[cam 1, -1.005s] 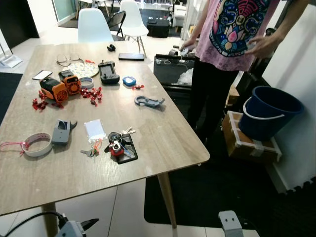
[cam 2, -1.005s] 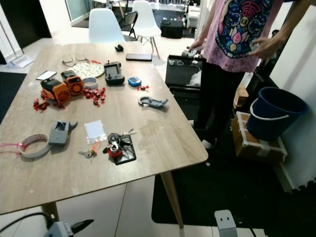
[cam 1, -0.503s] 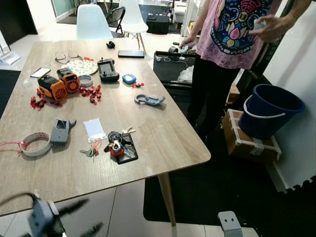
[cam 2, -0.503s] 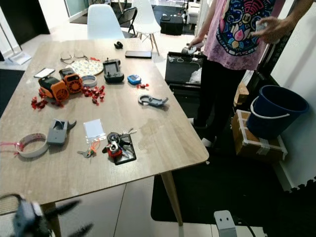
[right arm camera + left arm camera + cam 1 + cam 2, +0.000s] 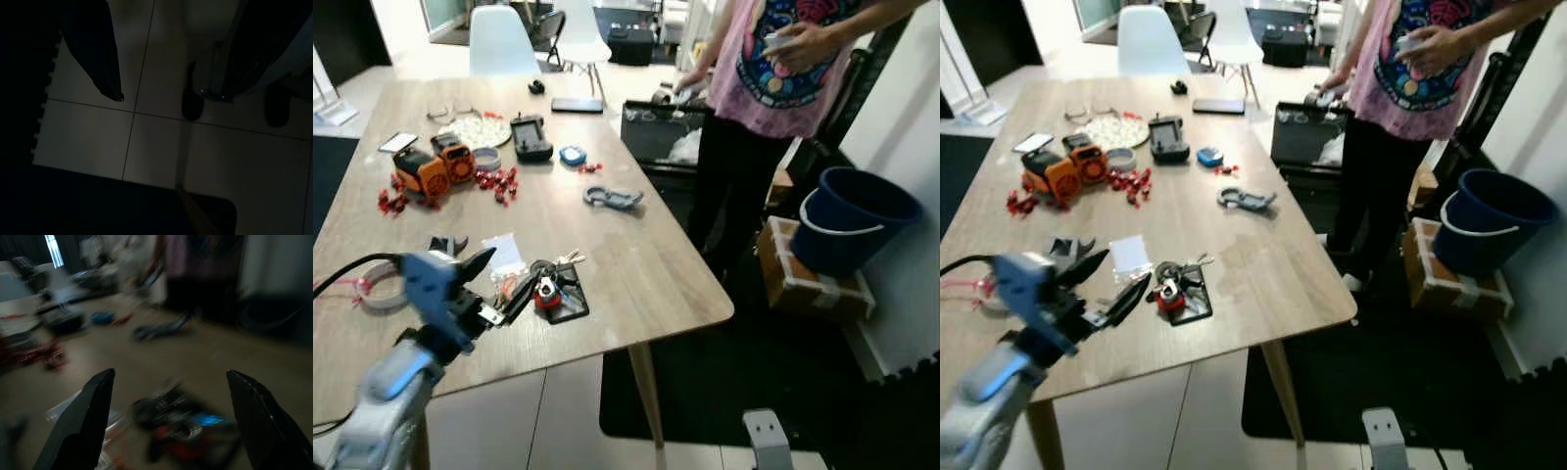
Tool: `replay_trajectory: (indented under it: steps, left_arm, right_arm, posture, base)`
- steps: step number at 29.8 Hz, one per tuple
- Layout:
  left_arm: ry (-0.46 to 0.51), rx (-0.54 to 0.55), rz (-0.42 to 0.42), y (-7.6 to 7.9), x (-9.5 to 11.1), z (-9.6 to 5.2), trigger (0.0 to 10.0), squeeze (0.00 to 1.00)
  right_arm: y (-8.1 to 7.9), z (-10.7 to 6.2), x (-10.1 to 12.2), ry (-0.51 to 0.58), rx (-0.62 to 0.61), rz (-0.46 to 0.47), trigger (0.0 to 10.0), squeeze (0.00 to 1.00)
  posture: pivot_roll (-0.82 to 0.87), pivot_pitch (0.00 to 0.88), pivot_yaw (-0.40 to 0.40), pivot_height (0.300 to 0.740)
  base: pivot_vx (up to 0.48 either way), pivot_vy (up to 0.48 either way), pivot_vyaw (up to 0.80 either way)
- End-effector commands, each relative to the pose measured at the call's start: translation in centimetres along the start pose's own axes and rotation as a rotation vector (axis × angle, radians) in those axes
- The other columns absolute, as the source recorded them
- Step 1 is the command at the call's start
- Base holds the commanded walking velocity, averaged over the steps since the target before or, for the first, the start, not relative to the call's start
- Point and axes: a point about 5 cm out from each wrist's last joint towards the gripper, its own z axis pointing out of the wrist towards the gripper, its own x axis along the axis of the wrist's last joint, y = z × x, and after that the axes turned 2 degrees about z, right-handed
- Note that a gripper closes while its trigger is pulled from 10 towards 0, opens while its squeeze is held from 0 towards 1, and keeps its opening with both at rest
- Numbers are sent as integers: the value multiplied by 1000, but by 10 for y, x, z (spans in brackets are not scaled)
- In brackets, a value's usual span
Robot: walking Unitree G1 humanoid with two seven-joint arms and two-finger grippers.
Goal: Hang keys on a hook
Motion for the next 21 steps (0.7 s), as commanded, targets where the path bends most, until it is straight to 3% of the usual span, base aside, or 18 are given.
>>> replay_trajectory:
  steps: [1, 5, 8, 11, 21]
  left_arm:
    - [-72, 51, 29, 7, -14, 4, 10000, 0]
    - [-117, 145, -21, 23, -17, 21, 10000, 0]
    - [-119, 147, 1, 34, -16, 30, 10000, 0]
    - [-150, 226, 36, 40, -21, 38, 10000, 0]
    - [-254, 447, 127, 38, -32, 52, 10000, 0]
  right_arm:
    - [1, -1, -6, -20, -3, -3, 10000, 0]
    - [2, -1, -5, -18, -4, -2, 10000, 0]
    - [3, -1, -4, -15, -6, -1, 10000, 0]
    - [4, -1, -3, -15, -7, -5, 10000, 0]
    - [3, 0, 1, -5, -7, -3, 10000, 0]
  posture:
    - [76, 43, -44, 740]
    - [66, 42, -44, 740]
    - [64, 41, -47, 740]
    - [63, 42, -49, 740]
    - [58, 44, -45, 740]
  base:
    - [0, 0, 0]
    - [0, 0, 0]
    - [0, 0, 0]
    - [0, 0, 0]
    - [0, 0, 0]
